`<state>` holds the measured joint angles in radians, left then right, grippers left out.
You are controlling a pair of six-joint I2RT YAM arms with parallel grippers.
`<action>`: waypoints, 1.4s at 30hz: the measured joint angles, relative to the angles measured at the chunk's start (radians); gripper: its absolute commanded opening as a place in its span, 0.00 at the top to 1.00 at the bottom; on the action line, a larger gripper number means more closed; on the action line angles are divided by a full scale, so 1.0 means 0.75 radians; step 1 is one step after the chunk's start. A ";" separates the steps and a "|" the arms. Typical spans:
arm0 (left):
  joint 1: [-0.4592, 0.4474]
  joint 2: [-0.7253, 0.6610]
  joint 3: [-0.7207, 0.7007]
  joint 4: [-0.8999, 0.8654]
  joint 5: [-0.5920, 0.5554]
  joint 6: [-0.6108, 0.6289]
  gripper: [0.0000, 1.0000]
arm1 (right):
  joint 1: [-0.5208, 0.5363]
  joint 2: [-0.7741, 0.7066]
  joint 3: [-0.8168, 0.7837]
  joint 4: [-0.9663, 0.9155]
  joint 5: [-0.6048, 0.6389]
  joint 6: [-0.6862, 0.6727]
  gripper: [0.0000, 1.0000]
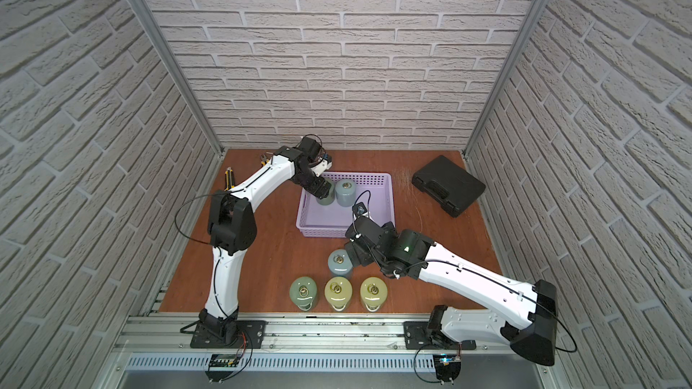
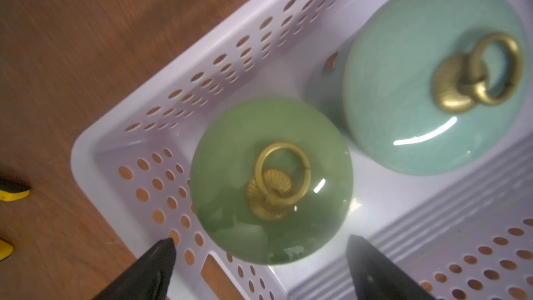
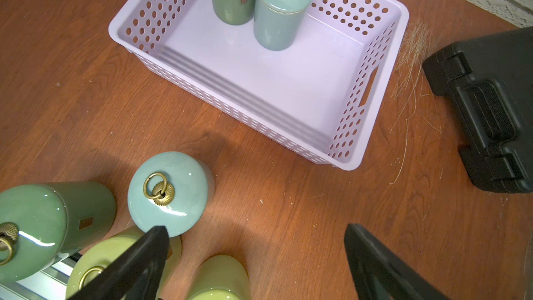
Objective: Take the tea canister out of the basket
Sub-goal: Pick up the tea canister from the basket.
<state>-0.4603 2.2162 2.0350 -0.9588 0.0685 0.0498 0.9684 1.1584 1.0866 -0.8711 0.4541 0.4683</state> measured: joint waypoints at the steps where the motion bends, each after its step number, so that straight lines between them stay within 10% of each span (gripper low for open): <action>1: 0.000 0.012 0.009 0.000 0.002 0.000 0.03 | 0.000 -0.005 -0.004 -0.004 0.003 0.003 0.00; 27: -0.001 0.141 0.101 0.035 0.074 -0.026 0.10 | 0.000 -0.066 -0.046 -0.037 0.057 0.031 0.00; 42: -0.001 0.154 0.121 0.032 0.075 -0.038 0.41 | 0.000 -0.092 -0.061 -0.061 0.073 0.051 0.00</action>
<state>-0.4610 2.3318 2.1258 -0.9348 0.1249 0.0212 0.9684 1.0893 1.0409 -0.9169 0.5087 0.5064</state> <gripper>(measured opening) 0.864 0.997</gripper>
